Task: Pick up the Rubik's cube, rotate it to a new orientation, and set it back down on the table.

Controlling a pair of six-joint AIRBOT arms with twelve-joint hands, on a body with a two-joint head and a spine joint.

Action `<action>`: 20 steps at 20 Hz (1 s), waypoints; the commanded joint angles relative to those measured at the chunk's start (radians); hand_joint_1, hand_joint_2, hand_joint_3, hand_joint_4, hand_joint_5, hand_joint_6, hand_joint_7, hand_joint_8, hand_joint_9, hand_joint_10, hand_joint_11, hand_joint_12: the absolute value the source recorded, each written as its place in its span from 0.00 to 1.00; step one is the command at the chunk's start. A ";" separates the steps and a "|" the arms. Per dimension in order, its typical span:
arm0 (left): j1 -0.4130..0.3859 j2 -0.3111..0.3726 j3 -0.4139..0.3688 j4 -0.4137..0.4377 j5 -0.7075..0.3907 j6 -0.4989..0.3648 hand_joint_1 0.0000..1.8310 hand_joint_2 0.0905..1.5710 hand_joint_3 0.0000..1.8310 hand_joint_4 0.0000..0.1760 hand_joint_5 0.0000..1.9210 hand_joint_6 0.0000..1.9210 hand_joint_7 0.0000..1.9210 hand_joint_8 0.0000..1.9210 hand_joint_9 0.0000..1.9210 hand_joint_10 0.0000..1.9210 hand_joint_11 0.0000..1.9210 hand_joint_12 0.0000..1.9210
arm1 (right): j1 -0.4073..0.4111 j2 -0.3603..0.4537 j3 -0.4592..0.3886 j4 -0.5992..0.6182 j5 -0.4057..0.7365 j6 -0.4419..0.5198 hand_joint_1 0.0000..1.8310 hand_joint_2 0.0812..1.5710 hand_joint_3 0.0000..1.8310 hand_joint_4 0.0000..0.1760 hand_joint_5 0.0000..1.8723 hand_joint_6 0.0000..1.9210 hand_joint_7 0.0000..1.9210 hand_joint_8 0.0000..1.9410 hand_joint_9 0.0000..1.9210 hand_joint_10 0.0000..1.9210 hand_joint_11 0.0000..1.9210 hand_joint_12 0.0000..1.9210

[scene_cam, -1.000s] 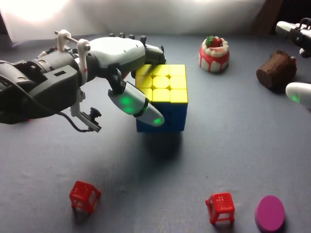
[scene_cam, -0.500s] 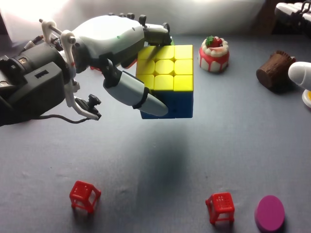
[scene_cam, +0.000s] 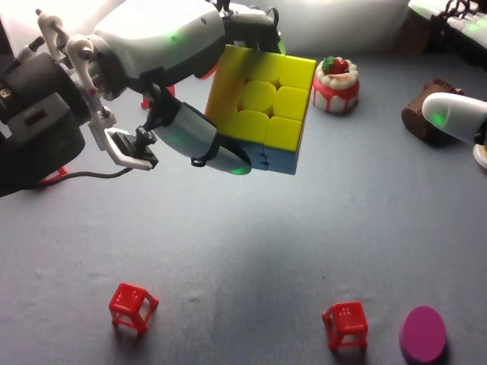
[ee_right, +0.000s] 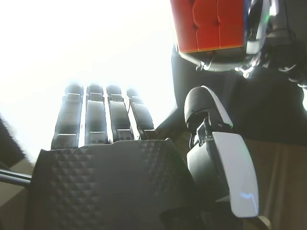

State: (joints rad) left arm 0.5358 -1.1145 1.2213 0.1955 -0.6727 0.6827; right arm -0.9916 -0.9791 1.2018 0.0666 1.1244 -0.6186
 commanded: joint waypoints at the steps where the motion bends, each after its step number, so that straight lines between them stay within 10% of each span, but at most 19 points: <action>1: -0.023 0.008 -0.007 -0.013 -0.177 -0.009 0.64 0.53 0.44 0.00 0.36 0.84 0.45 0.82 0.45 0.95 0.49 1.00 | 0.017 -0.010 0.009 0.016 0.125 0.006 0.13 0.84 0.00 0.00 0.02 0.00 0.01 0.00 0.03 0.01 0.00 0.10; 7: -0.052 0.036 -0.035 0.028 -0.206 0.024 0.62 0.77 0.17 0.00 0.22 0.84 0.35 0.96 0.44 1.00 0.50 1.00 | 0.059 -0.072 0.054 -0.036 0.116 0.006 0.06 0.83 0.00 0.00 0.00 0.00 0.00 0.00 0.00 0.00 0.00 0.00; 9: -0.062 0.047 -0.043 0.029 -0.211 0.043 0.73 0.58 0.42 0.00 0.26 0.83 0.37 0.94 0.39 0.99 0.56 1.00 | 0.071 -0.086 0.061 -0.052 0.110 0.006 0.02 0.84 0.00 0.00 0.00 0.00 0.00 0.00 0.00 0.00 0.00 0.00; 12: -0.073 0.056 -0.048 0.036 -0.224 0.044 0.66 0.60 0.34 0.00 0.37 0.69 0.40 0.94 0.54 1.00 0.60 1.00 | 0.092 -0.108 0.075 -0.078 0.099 0.006 0.07 0.84 0.00 0.00 0.00 0.00 0.00 0.00 0.00 0.00 0.00 0.00; 15: -0.079 0.057 -0.050 0.048 -0.215 0.049 0.65 0.46 0.62 0.00 0.35 0.90 0.46 0.99 0.60 1.00 0.65 1.00 | 0.116 -0.130 0.088 -0.110 0.085 0.006 0.11 0.84 0.00 0.00 0.00 0.00 0.00 0.00 0.00 0.00 0.00 0.00; 20: -0.085 0.048 -0.045 0.048 -0.193 0.058 0.66 0.44 0.60 0.00 0.41 0.78 0.45 0.98 0.61 1.00 0.66 1.00 | 0.132 -0.153 0.092 -0.146 0.084 0.006 0.09 0.86 0.01 0.00 0.00 0.00 0.00 0.00 0.00 0.00 0.00 0.00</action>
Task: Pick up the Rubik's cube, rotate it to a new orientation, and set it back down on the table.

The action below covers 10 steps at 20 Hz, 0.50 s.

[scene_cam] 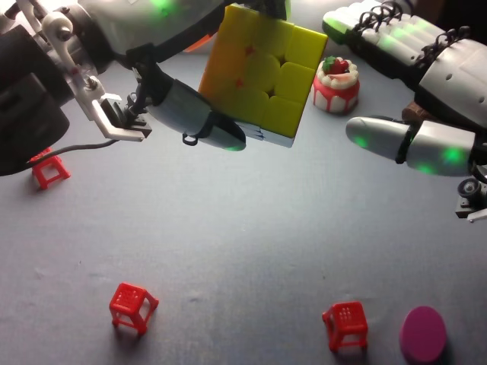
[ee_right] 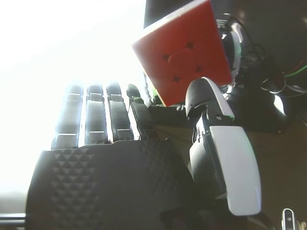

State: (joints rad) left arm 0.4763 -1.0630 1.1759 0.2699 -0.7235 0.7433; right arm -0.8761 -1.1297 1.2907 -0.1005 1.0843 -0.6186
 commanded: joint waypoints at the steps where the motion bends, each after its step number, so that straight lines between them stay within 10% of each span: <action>1: -0.026 -0.003 0.000 -0.027 -0.145 -0.003 0.67 0.41 0.63 0.00 0.42 0.79 0.48 0.96 0.61 1.00 0.66 1.00 | 0.017 -0.005 0.004 0.015 0.124 0.006 0.08 0.87 0.01 0.00 0.00 0.00 0.00 0.00 0.00 0.00 0.00 0.00; 3: -0.031 -0.005 0.001 -0.026 -0.141 -0.002 0.68 0.36 0.69 0.00 0.44 0.82 0.51 0.93 0.59 1.00 0.63 1.00 | 0.017 -0.010 0.003 0.002 0.124 0.006 0.07 0.88 0.01 0.00 0.00 0.00 0.00 0.00 0.00 0.00 0.00 0.00; 6: -0.032 -0.006 0.003 -0.027 -0.143 -0.002 0.68 0.57 0.30 0.00 0.41 0.63 0.47 0.80 0.49 0.96 0.52 1.00 | 0.017 -0.014 0.001 -0.020 0.123 0.006 0.05 0.89 0.01 0.00 0.00 0.00 0.00 0.00 0.00 0.00 0.00 0.00; 10: -0.032 -0.009 0.005 -0.036 -0.146 -0.002 0.67 0.50 0.47 0.00 0.38 0.74 0.46 0.88 0.52 1.00 0.57 1.00 | 0.018 -0.015 -0.009 -0.048 0.124 0.006 0.06 0.89 0.00 0.00 0.00 0.00 0.00 0.00 0.00 0.00 0.00 0.00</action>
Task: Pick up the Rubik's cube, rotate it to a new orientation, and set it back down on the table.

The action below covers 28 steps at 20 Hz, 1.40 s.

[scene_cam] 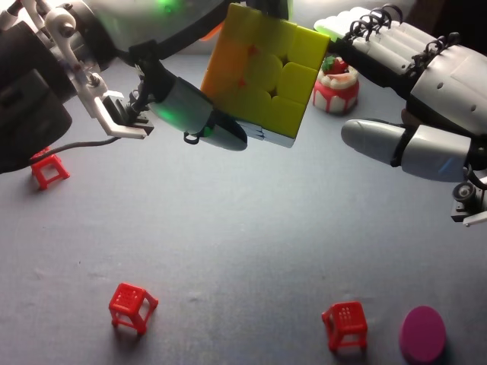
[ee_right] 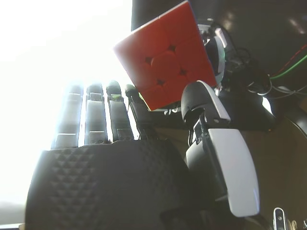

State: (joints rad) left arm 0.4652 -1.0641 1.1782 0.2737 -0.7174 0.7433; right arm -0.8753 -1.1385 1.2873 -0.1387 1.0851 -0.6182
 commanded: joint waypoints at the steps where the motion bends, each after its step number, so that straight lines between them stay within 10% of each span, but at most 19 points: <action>1: -0.021 -0.008 0.004 -0.043 -0.152 -0.002 0.67 0.41 0.61 0.00 0.41 0.82 0.50 0.88 0.56 1.00 0.59 1.00 | 0.017 -0.006 -0.008 -0.017 0.123 0.005 0.03 0.89 0.00 0.00 0.00 0.00 0.00 0.00 0.00 0.00 0.00 0.00; 6: -0.020 -0.012 0.009 -0.056 -0.150 -0.001 0.67 0.45 0.56 0.00 0.38 0.79 0.48 0.92 0.59 1.00 0.63 1.00 | 0.017 -0.005 -0.039 -0.056 0.137 0.005 0.05 0.87 0.00 0.00 0.00 0.00 0.00 0.00 0.01 0.00 0.00 0.00; 10: -0.017 -0.015 0.015 -0.068 -0.150 -0.001 0.64 0.73 0.18 0.00 0.29 0.74 0.36 0.96 0.62 1.00 0.67 1.00 | 0.017 -0.004 -0.072 -0.103 0.143 0.005 0.00 0.88 0.00 0.00 0.05 0.02 0.04 0.02 0.04 0.02 0.00 0.00; 12: -0.016 -0.016 0.017 -0.073 -0.150 -0.001 0.65 0.54 0.49 0.00 0.34 0.82 0.41 0.98 0.64 1.00 0.69 1.00 | 0.017 -0.003 -0.086 -0.122 0.144 0.005 0.00 0.87 0.00 0.00 0.06 0.02 0.05 0.02 0.04 0.02 0.01 0.00; 15: -0.012 -0.018 0.019 -0.084 -0.155 -0.001 0.65 0.51 0.53 0.00 0.34 0.82 0.43 1.00 0.65 1.00 0.71 1.00 | 0.012 -0.001 -0.103 -0.153 0.143 0.005 0.00 0.88 0.00 0.00 0.04 0.02 0.05 0.02 0.04 0.03 0.00 0.00; 19: -0.010 -0.018 0.022 -0.095 -0.158 0.000 0.78 0.22 0.92 0.00 0.51 0.88 0.58 0.96 0.62 1.00 0.82 1.00 | 0.007 -0.001 -0.113 -0.207 0.128 0.005 0.00 0.88 0.00 0.00 0.02 0.01 0.04 0.01 0.03 0.02 0.00 0.00; 23: -0.009 -0.019 0.023 -0.101 -0.159 0.003 0.78 0.24 0.87 0.00 0.51 0.83 0.55 0.97 0.58 1.00 0.79 1.00 | 0.000 -0.001 -0.121 -0.243 0.119 0.005 0.00 0.88 0.00 0.00 0.01 0.01 0.03 0.01 0.03 0.03 0.00 0.00; 28: 0.001 -0.023 0.027 -0.113 -0.158 0.003 0.68 0.31 0.81 0.00 0.48 0.84 0.55 1.00 0.76 1.00 0.81 1.00 | 0.000 0.004 -0.134 -0.250 0.124 0.005 0.00 0.88 0.00 0.00 0.03 0.03 0.06 0.01 0.02 0.11 0.00 0.02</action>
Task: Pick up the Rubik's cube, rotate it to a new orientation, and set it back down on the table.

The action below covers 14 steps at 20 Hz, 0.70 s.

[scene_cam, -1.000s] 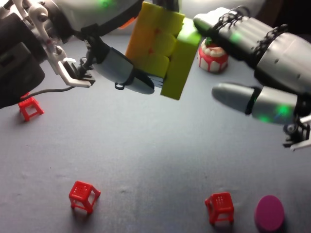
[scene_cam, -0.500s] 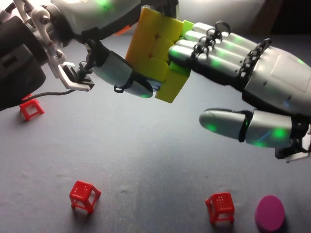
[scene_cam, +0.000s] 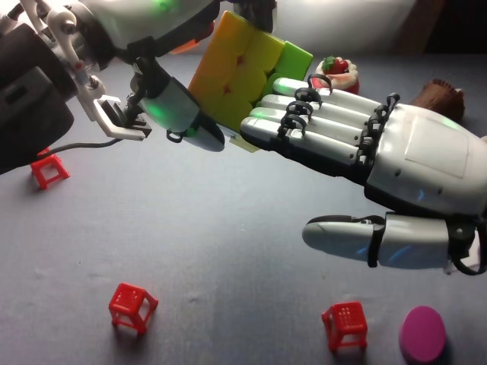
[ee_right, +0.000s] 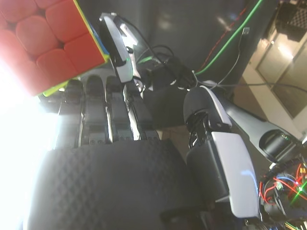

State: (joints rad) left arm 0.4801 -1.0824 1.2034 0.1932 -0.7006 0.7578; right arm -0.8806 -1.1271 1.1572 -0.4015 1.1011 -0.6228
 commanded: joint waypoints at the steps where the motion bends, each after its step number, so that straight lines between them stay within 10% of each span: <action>1: -0.008 -0.008 0.005 -0.041 -0.174 -0.012 0.68 0.29 0.84 0.00 0.49 0.86 0.57 1.00 0.77 1.00 0.82 1.00 | 0.006 0.008 -0.014 0.021 0.112 0.010 0.01 0.87 0.00 0.00 0.03 0.03 0.06 0.00 0.00 0.15 0.00 0.00; 3: 0.004 -0.018 0.014 -0.060 -0.171 -0.012 0.67 0.35 0.75 0.00 0.45 0.83 0.52 1.00 0.76 1.00 0.81 1.00 | 0.011 0.056 -0.039 0.051 0.128 0.010 0.00 0.89 0.00 0.00 0.05 0.06 0.08 0.01 0.00 0.21 0.00 0.26; 6: 0.038 -0.040 0.031 -0.110 -0.176 -0.017 0.67 0.45 0.57 0.00 0.41 0.77 0.45 0.96 0.58 1.00 0.64 1.00 | 0.012 0.139 -0.082 0.136 0.172 0.010 0.00 0.92 0.00 0.00 0.00 0.00 0.00 0.00 0.00 0.04 0.00 0.11; 12: 0.135 -0.103 0.078 -0.248 -0.237 -0.103 0.76 0.35 0.74 0.00 0.47 0.86 0.45 0.97 0.46 1.00 0.53 1.00 | 0.008 0.215 -0.100 0.269 0.249 0.010 0.00 0.88 0.00 0.00 0.04 0.02 0.04 0.01 0.03 0.05 0.01 0.01; 14: 0.154 -0.127 0.098 -0.289 -0.232 -0.122 0.75 0.41 0.64 0.00 0.45 0.80 0.42 0.94 0.42 1.00 0.46 1.00 | 0.003 0.219 -0.098 0.296 0.262 0.010 0.00 0.87 0.00 0.00 0.01 0.02 0.03 0.00 0.00 0.12 0.00 0.04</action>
State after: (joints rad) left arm 0.6468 -1.2098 1.3018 -0.0845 -0.7727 0.6525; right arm -0.8852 -0.9115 1.0603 -0.1341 1.2346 -0.6186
